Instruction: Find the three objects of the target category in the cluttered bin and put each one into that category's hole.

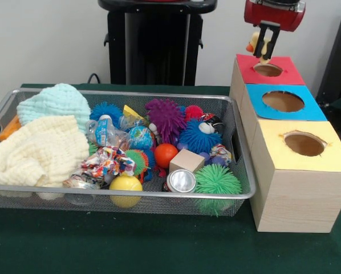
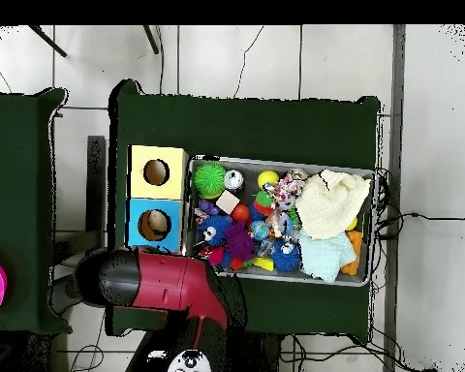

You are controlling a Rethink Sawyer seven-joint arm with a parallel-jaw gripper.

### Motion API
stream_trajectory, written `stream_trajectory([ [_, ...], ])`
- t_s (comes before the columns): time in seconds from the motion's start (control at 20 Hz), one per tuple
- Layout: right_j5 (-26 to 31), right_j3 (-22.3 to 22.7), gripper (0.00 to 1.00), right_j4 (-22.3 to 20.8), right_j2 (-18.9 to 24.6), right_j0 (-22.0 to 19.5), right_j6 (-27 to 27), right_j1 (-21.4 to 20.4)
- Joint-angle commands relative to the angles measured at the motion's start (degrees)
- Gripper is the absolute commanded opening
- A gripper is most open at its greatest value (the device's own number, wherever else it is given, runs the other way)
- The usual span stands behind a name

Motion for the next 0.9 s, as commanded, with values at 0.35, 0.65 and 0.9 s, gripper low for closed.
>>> stream_trajectory([
  [0.35, -0.85, 4.01, 0.0, 3.45, 0.76, 1.57, 16.01, 1.5],
  [0.65, -1.19, 4.68, 0.0, 3.78, 0.39, 2.0, 15.53, 1.48],
  [0.9, -1.56, 5.71, 1.0, 4.71, 1.7, 0.75, 14.12, 1.15],
])
